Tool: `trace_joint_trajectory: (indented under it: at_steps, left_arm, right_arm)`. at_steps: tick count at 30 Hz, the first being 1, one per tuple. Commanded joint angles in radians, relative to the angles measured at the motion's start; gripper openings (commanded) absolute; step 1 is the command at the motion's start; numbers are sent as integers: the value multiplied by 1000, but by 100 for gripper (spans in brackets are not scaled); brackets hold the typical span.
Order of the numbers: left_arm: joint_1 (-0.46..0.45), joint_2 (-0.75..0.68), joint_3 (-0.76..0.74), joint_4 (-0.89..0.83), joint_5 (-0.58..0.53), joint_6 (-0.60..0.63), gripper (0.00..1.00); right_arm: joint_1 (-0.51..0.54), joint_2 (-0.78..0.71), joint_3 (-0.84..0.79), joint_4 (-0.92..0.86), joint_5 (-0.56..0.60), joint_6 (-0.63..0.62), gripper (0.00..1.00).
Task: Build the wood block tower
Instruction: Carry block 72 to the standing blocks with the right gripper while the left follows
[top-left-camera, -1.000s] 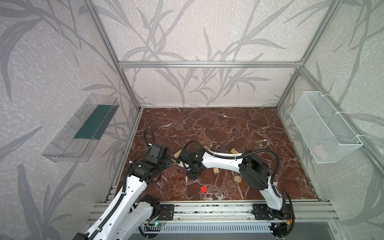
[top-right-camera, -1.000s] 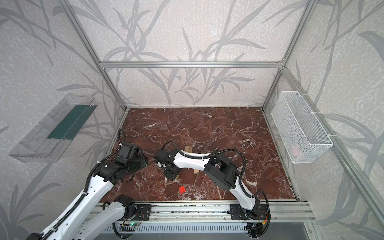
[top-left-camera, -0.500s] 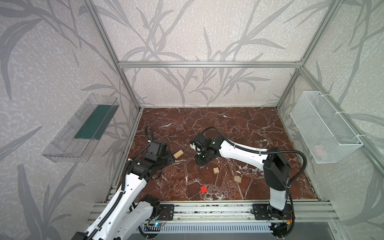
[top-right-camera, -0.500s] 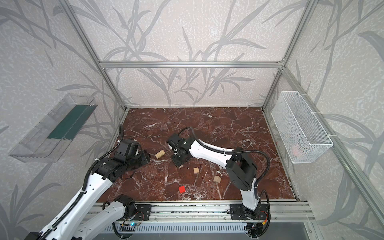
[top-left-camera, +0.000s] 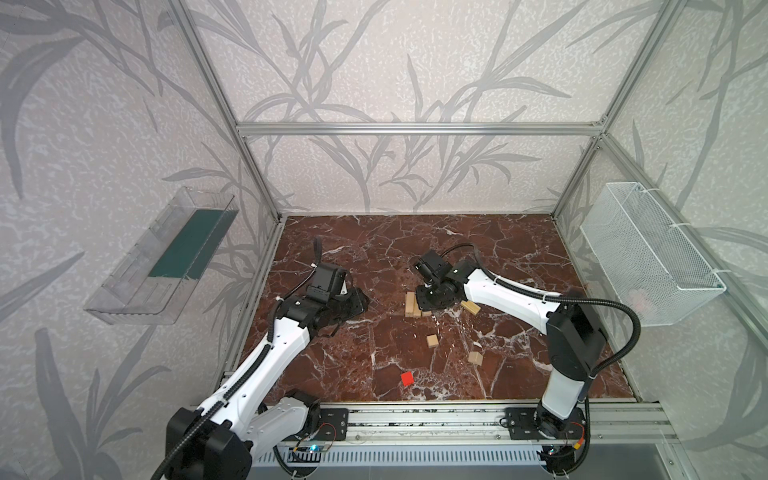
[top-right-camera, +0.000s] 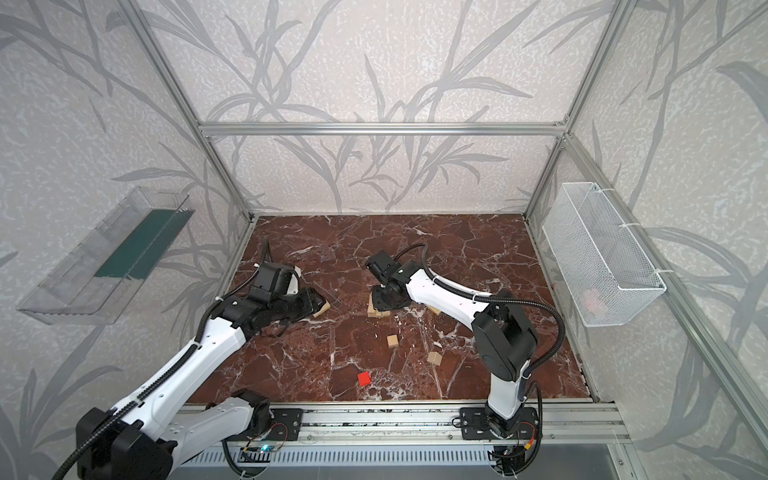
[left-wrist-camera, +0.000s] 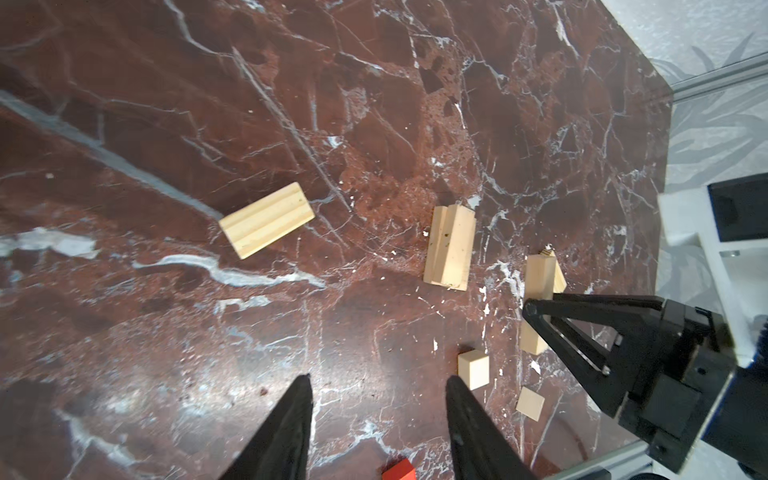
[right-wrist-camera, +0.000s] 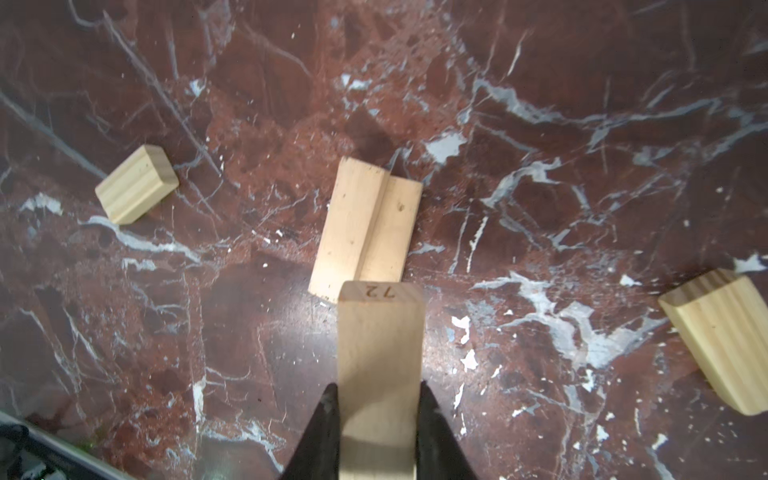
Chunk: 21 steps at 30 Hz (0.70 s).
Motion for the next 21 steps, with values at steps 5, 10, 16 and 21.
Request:
trace_joint_trajectory:
  at_steps: [5,10,16,21]
  left_arm:
    - [0,92,-10,166,72,-1,51]
    - [-3,147,-16,217,82,-14,51]
    - [-5,212,-5,237,100,-17,51]
    - [-7,239,-2,237,104,-12,51]
  right_arm:
    - [-13,81,32,48,91,74,9]
    - [-17,121,43,74,93,77,9]
    - [-17,165,66,84,86,74,9]
    - [-20,192,80,84,88,73,8]
